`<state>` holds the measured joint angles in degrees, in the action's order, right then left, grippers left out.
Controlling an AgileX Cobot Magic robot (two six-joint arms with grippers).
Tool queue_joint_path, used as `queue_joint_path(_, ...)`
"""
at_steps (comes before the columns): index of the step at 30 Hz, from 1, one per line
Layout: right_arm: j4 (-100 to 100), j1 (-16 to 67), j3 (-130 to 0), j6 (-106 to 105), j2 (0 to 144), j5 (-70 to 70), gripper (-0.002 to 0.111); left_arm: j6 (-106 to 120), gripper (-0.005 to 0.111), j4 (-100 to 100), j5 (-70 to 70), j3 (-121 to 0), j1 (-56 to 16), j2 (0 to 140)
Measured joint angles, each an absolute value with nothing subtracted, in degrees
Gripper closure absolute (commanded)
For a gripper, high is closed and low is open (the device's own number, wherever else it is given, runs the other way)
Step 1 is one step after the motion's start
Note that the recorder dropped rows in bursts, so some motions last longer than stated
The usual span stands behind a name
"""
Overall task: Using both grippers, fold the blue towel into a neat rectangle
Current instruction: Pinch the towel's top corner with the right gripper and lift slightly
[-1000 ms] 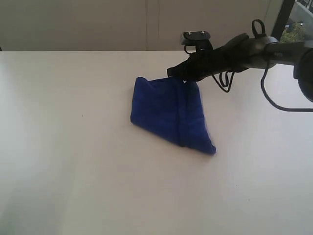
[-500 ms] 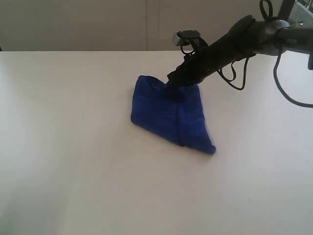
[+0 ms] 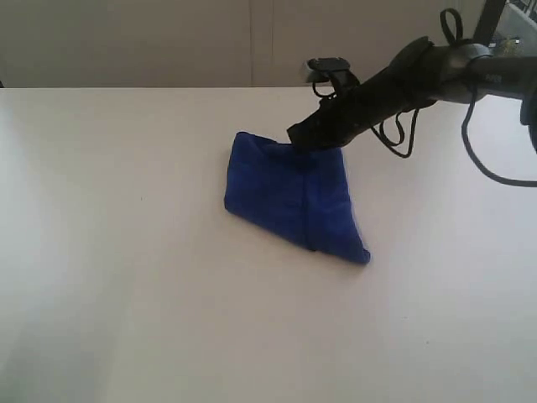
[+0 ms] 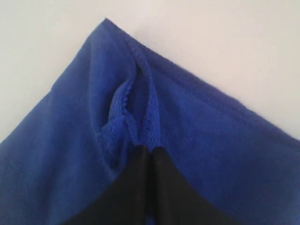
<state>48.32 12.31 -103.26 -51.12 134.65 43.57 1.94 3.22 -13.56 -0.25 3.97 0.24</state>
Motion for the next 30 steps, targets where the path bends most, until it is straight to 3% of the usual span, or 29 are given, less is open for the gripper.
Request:
queue_joint_path(17,59.2,12.7,-103.3,-57.9,132.4,65.5,0.108,1.9,0.107,3.2,-13.6,-0.2,4.0,0.2)
queue_joint_path(30,57.2,12.3,-103.3,-58.4,134.5,58.8,0.108,1.9,0.107,3.2,-13.6,-0.2,4.0,0.2)
